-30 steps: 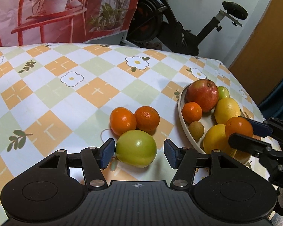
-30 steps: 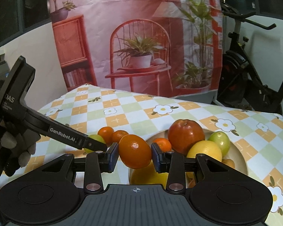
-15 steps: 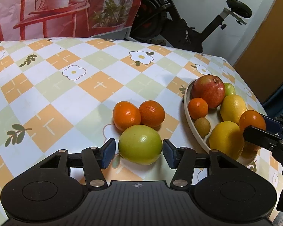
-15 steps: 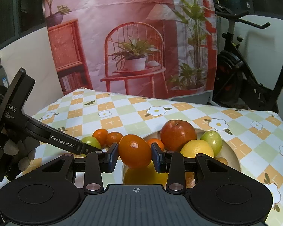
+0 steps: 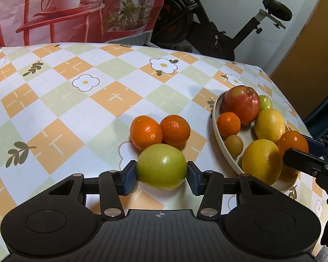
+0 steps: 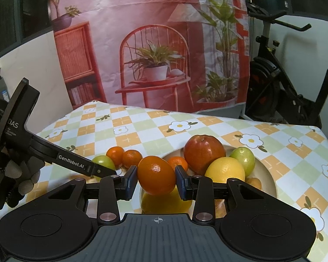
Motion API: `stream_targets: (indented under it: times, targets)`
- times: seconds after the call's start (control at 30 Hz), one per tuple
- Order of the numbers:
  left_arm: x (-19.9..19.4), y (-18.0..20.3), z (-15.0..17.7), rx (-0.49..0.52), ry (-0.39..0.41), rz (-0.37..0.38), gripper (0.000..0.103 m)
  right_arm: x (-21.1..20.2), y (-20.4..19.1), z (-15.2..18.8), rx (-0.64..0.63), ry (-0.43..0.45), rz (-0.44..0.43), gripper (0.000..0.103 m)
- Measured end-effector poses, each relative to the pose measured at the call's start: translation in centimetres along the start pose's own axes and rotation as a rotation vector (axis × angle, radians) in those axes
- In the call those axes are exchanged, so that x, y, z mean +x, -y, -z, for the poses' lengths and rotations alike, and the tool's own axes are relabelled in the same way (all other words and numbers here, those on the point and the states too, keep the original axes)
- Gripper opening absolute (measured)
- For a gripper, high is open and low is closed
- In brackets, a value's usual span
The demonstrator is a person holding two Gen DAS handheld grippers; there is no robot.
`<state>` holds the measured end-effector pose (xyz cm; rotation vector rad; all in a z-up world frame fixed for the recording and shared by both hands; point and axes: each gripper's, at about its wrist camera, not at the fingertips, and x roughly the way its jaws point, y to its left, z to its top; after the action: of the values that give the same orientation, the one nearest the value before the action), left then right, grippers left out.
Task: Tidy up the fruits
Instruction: 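Lift the green apple and carry it over the beige plate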
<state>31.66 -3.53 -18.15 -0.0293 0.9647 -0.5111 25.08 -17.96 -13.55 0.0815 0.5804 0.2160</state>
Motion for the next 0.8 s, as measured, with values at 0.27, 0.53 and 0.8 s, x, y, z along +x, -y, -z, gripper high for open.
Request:
stream_targets:
  times: [0.27, 0.53, 0.8]
  targets:
    - [-0.5, 0.0, 0.5, 0.003, 0.001, -0.019, 0.051, -0.2, 0.2, 0.2, 0.005, 0.005, 0.001, 0.034]
    - [-2.3, 0.5, 0.3, 0.02, 0.04, -0.033, 0.051, -0.9, 0.7, 0.1, 0.017, 0.029, 0.006, 0.034]
    - [-3.8, 3.5, -1.0, 0.103, 0.097, -0.02, 0.051, -2.2, 2.5, 0.2, 0.061, 0.08, 0.031, 0.034]
